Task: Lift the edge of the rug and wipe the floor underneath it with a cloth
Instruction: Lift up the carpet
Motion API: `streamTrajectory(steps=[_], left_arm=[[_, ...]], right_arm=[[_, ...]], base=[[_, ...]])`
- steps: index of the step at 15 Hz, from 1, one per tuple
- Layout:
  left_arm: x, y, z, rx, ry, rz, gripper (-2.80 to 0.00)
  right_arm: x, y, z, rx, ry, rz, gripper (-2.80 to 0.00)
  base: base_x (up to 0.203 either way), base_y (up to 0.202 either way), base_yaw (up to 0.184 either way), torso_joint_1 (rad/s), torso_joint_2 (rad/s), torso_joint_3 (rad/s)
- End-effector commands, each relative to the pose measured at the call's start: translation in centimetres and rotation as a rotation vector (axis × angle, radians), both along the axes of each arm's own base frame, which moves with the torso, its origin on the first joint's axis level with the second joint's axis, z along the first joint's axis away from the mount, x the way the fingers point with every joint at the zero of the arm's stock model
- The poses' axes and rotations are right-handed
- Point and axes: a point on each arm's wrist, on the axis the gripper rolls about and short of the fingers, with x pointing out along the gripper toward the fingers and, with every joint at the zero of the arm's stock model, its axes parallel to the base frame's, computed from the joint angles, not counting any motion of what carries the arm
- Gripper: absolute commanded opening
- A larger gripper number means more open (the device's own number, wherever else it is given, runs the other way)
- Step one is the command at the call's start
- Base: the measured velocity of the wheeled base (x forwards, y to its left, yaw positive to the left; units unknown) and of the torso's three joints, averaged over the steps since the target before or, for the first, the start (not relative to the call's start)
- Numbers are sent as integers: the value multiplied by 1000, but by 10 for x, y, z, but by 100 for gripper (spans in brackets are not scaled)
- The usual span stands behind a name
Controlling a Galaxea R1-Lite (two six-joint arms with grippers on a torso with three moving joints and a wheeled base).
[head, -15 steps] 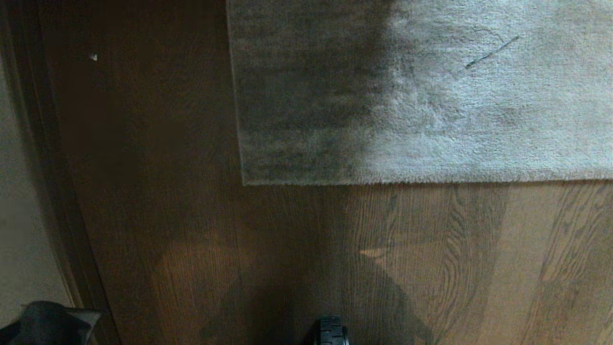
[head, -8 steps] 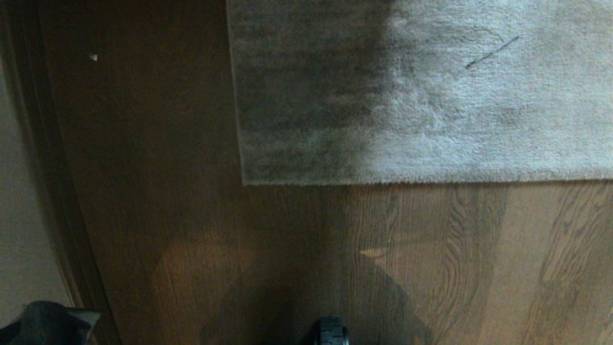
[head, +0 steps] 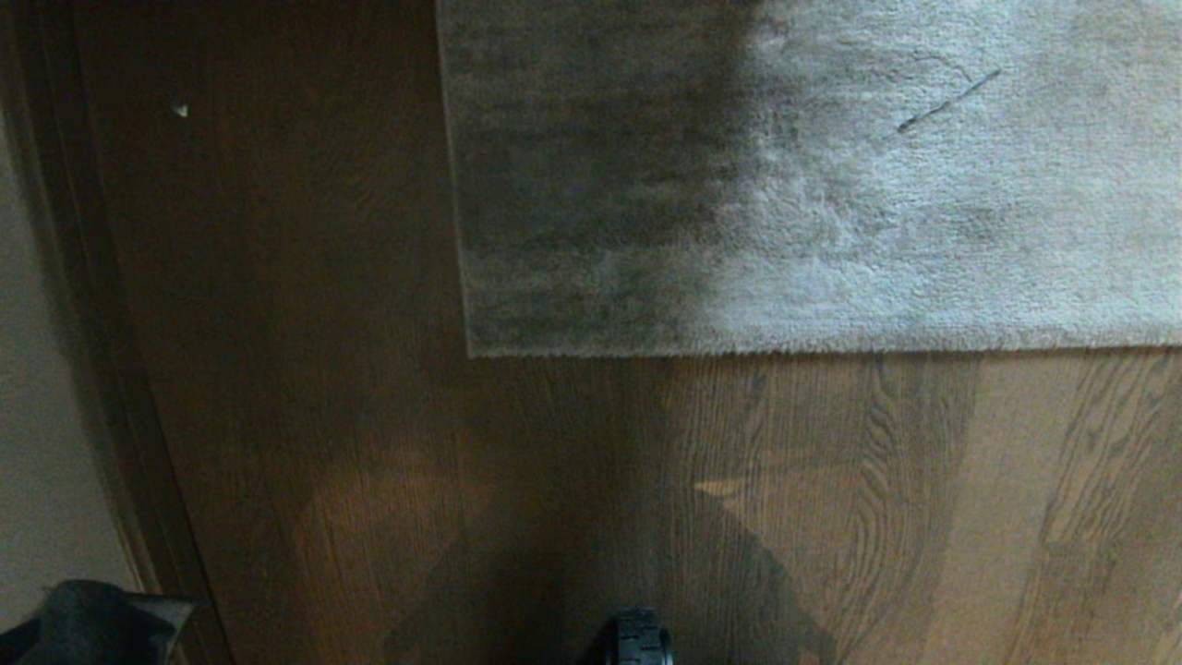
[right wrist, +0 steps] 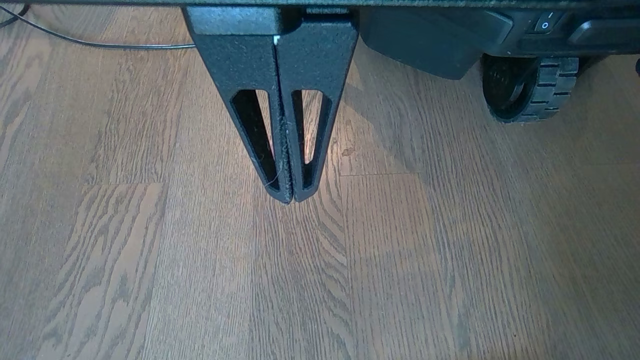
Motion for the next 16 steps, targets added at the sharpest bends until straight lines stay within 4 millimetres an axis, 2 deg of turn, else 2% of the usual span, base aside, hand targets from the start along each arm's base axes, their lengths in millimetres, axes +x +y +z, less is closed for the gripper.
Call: streamTrajectory(steps=[1,9,16], left_arm=[[0,0,0,0,0,-1,-280],[0,0,0,0,0,0,-280],[0,0,0,-1,0,1,-280]], right_arm=[[0,0,0,0,0,0,-280],[0,0,0,0,0,0,-280],[0,1,2,-112,-10,27,-280]], base=[[0,0,0,0,0,0],[0,0,0,0,0,0],[0,0,0,0,0,0]])
